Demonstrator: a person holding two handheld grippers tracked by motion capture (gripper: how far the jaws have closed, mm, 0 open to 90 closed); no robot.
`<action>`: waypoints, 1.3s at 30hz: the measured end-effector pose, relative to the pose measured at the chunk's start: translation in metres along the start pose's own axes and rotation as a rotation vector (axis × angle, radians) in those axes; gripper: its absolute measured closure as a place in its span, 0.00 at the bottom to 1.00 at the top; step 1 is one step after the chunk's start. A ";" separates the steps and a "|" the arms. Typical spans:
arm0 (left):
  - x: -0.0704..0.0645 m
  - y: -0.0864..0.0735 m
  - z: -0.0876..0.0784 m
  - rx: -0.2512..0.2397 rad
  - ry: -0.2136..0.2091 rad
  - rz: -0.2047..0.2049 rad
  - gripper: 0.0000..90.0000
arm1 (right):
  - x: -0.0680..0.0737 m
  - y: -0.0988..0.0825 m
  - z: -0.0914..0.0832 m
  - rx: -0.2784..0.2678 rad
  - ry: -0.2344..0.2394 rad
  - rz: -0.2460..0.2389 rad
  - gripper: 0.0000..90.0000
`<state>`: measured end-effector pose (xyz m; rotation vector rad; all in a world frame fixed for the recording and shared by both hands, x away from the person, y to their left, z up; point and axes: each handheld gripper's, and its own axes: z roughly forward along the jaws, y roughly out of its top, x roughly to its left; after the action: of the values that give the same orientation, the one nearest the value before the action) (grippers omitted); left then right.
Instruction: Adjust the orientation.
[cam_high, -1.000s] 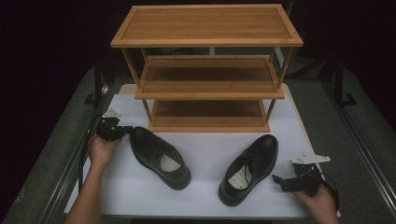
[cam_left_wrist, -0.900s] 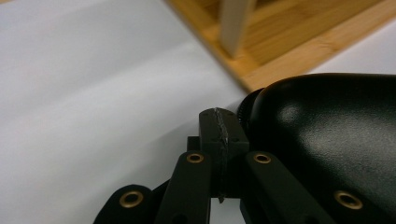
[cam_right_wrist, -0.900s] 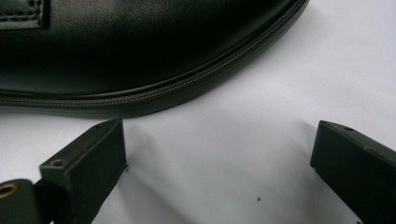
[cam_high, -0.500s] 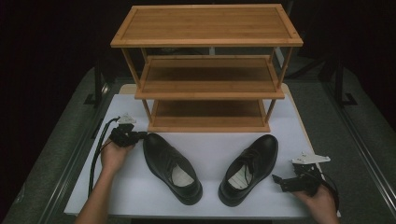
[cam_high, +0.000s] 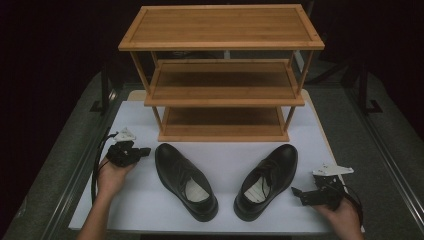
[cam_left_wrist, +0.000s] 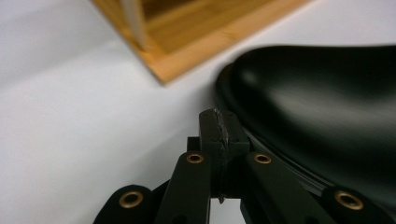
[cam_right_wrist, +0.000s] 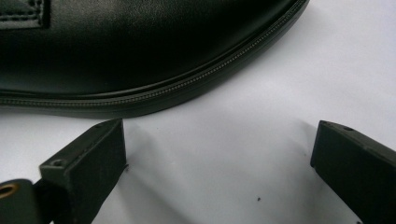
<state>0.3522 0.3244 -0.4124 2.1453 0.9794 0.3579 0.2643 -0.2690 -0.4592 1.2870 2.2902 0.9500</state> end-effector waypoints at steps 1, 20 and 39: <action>-0.004 -0.003 -0.002 -0.003 -0.013 -0.006 1.00 | 0.000 0.000 0.000 0.001 0.000 0.000 0.03; -0.067 -0.039 -0.005 0.079 -0.142 0.064 1.00 | 0.000 0.000 0.000 0.002 -0.001 0.002 0.03; -0.068 -0.027 0.009 0.104 -0.138 0.112 1.00 | 0.000 0.000 0.000 0.003 0.000 0.002 0.03</action>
<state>0.2973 0.2813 -0.4350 2.2916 0.8180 0.2126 0.2642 -0.2689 -0.4591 1.2911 2.2912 0.9479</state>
